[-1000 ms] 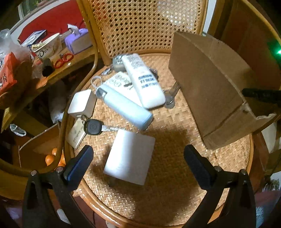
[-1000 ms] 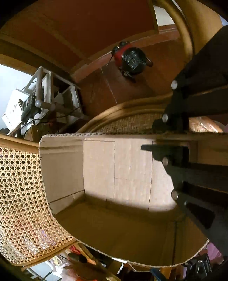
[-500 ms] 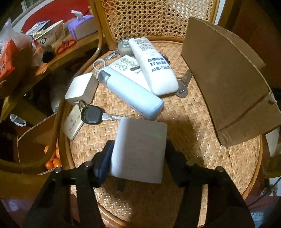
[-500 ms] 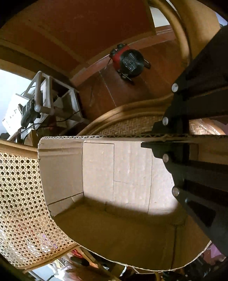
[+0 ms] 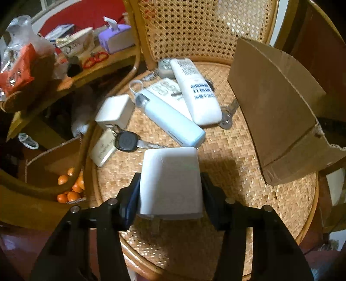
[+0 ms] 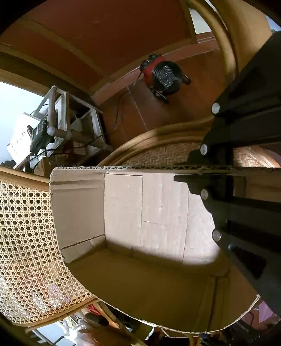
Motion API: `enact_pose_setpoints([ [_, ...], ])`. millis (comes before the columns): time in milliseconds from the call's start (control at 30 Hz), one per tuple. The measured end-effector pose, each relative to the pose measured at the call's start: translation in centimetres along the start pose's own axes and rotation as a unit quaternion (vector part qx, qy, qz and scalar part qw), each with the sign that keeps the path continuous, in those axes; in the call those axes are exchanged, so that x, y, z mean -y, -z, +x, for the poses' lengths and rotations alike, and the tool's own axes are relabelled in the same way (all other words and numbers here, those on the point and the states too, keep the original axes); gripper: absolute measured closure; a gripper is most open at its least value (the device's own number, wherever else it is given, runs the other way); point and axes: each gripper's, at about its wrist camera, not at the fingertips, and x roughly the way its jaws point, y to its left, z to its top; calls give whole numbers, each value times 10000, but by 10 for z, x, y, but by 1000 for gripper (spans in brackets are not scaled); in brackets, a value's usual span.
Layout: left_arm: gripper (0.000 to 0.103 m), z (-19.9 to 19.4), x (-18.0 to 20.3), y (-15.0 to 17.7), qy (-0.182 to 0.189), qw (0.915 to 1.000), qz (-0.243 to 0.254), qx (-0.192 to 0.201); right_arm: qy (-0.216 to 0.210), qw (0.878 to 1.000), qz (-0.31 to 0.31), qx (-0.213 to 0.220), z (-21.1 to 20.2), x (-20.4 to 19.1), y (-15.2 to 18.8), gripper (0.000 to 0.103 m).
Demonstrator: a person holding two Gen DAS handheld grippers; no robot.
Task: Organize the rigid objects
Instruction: 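Grasp the white square power adapter with the left gripper, then carry the adapter into the box and open the left gripper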
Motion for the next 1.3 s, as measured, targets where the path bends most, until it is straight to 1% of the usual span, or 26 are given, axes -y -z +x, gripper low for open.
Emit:
enact_pose_setpoints([
  [100,52,-12,-4,-1,-74,9998,-48,193,5,10000,-24,12,1,0,0,98],
  [200,52,-28,-6,-2,-135,9988,-58,470,-4,10000,-28,-3,0,0,0,98],
  [300,52,-45,-2,-5,-323,9963,81,797,-9,10000,-23,-7,0,2,0,98],
  [433,52,-67,3,-12,-432,9917,127,1205,7,10000,-27,6,0,3,0,98],
  [600,52,-79,12,-22,-490,9882,108,1447,1,10000,60,0,0,3,-1,98],
  [767,52,-91,31,-34,-212,9854,226,1673,6,10000,32,20,0,1,-2,98],
  [900,52,-98,57,-46,-118,9786,492,1993,3,10000,49,31,1,0,-2,98],
  [1000,52,-99,74,-52,136,9742,644,2159,3,10000,43,35,1,0,-1,98],
  [1100,52,-96,88,-57,483,9725,735,2157,5,10000,31,42,2,-1,-1,98],
  [1167,52,-91,98,-58,645,9723,792,2103,-11,10000,28,45,2,-1,-1,98],
  [1233,52,-83,106,-59,803,9737,833,1961,-24,10000,48,43,2,-1,-1,98],
  [1300,52,-75,115,-61,870,9753,908,1817,-49,9999,80,35,3,-2,-1,98],
])
